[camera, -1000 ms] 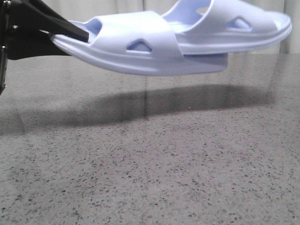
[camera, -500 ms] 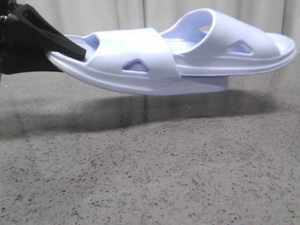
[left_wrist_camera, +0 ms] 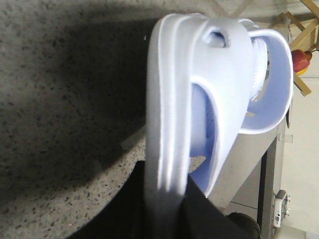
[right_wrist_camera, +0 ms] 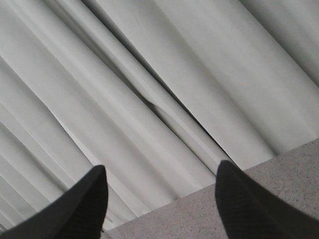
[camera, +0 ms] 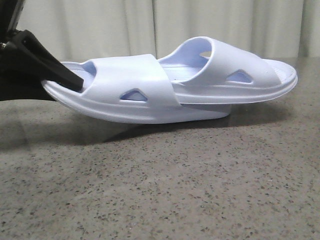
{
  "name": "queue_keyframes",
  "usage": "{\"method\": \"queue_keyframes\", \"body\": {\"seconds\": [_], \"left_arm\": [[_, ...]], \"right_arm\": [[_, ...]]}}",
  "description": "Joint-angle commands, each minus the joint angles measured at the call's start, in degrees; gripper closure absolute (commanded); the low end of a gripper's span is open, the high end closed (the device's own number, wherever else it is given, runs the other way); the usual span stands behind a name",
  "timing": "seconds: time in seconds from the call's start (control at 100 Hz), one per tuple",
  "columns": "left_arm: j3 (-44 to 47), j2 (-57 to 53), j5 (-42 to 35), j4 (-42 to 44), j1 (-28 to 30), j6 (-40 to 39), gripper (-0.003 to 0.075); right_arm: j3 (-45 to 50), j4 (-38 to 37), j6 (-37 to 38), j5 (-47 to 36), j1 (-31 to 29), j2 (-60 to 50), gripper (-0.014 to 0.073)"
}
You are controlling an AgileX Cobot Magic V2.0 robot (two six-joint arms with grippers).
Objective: Insert blue slippers together front up
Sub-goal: 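Lower the nested slippers onto the table with the left gripper, then open the left gripper and lift it away from the slippers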
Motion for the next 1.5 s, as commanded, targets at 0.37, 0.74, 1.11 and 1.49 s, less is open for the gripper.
{"method": "queue_keyframes", "body": {"seconds": [0.37,0.74,1.11,1.49], "left_arm": [[-1.3,-1.4,-2.0,-2.1,0.1,-2.0,0.0704],[-1.3,-1.4,-2.0,-2.1,0.1,-2.2,0.0692],[-1.3,-1.4,-2.7,-2.1,0.1,-2.2,0.0394],[-1.3,-1.4,-6.2,-2.5,0.1,0.6,0.0322]], "right_arm": [[-1.6,-1.1,-0.8,-4.0,0.1,0.0,0.0186],[-1.6,-1.1,-0.8,-2.8,0.1,0.0,0.0186],[-1.6,-1.1,-0.8,-2.7,0.1,0.0,0.0187],[-1.6,-1.1,-0.8,-2.7,0.1,0.0,0.019]]}}
